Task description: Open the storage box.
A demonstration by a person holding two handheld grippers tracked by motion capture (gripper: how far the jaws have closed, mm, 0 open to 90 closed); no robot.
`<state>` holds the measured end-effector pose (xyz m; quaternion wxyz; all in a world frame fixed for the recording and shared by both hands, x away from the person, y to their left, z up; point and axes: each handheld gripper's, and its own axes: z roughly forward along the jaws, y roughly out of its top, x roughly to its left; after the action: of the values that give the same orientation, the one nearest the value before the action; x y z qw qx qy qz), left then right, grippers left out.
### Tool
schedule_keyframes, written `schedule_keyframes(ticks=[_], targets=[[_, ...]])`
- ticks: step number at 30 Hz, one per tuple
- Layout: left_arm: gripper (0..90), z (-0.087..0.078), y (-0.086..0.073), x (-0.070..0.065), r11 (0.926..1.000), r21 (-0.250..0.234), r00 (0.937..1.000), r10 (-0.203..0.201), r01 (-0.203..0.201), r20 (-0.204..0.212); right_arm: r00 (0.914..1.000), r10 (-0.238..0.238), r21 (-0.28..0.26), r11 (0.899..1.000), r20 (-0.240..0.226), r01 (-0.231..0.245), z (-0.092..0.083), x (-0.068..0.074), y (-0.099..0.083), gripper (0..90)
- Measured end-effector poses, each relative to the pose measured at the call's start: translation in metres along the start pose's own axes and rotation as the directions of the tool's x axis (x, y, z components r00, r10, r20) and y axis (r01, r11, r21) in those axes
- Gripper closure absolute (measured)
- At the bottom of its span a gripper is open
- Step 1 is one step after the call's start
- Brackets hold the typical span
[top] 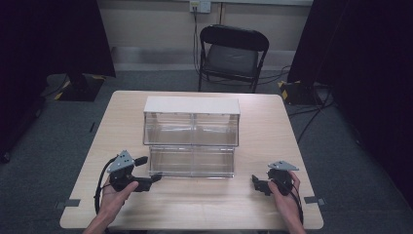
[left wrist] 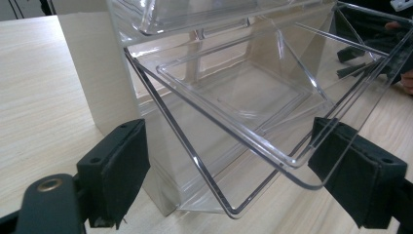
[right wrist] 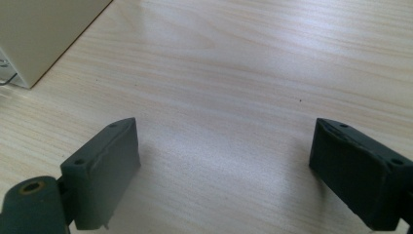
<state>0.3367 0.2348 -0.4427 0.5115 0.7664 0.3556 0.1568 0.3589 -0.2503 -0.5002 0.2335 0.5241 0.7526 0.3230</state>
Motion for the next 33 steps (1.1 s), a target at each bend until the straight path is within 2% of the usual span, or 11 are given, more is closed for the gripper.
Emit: schedule_keyframes(ticks=[3,6,12,18,23,25,33], targets=[[15.3,-0.002,0.001,0.001,0.9998,-0.017,0.9998,-0.012,0.011,-0.016,1.0000,0.000,0.000,1.000,0.000,0.000,0.000,0.000,0.000,10.3],[15.4,-0.002,0.005,0.001,0.9998,-0.020,0.9997,-0.002,0.002,-0.025,1.0000,0.000,0.000,1.000,0.000,0.000,0.000,0.000,0.000,10.3],[15.5,-0.003,0.009,0.003,0.9995,-0.028,0.9995,-0.013,0.012,-0.028,1.0000,-0.001,0.000,1.000,-0.001,0.001,0.000,0.000,0.000,10.0],[15.5,-0.002,0.010,0.002,0.9997,-0.012,0.9991,0.019,-0.020,-0.038,1.0000,-0.001,0.000,1.000,-0.001,0.001,0.000,0.000,0.000,9.9],[15.6,-0.004,0.013,0.002,0.9997,-0.019,0.9994,0.011,-0.011,-0.034,1.0000,-0.001,0.001,1.000,-0.002,0.001,0.000,0.000,0.000,9.8],[15.6,-0.005,0.014,0.002,0.9996,-0.013,0.9990,0.023,-0.023,-0.038,1.0000,-0.002,0.001,1.000,-0.003,0.002,0.000,0.000,0.000,9.7],[15.7,-0.007,0.018,0.003,0.9996,-0.013,0.9991,0.023,-0.024,-0.036,1.0000,-0.002,0.002,1.000,-0.003,0.002,0.000,0.000,0.000,9.6]])
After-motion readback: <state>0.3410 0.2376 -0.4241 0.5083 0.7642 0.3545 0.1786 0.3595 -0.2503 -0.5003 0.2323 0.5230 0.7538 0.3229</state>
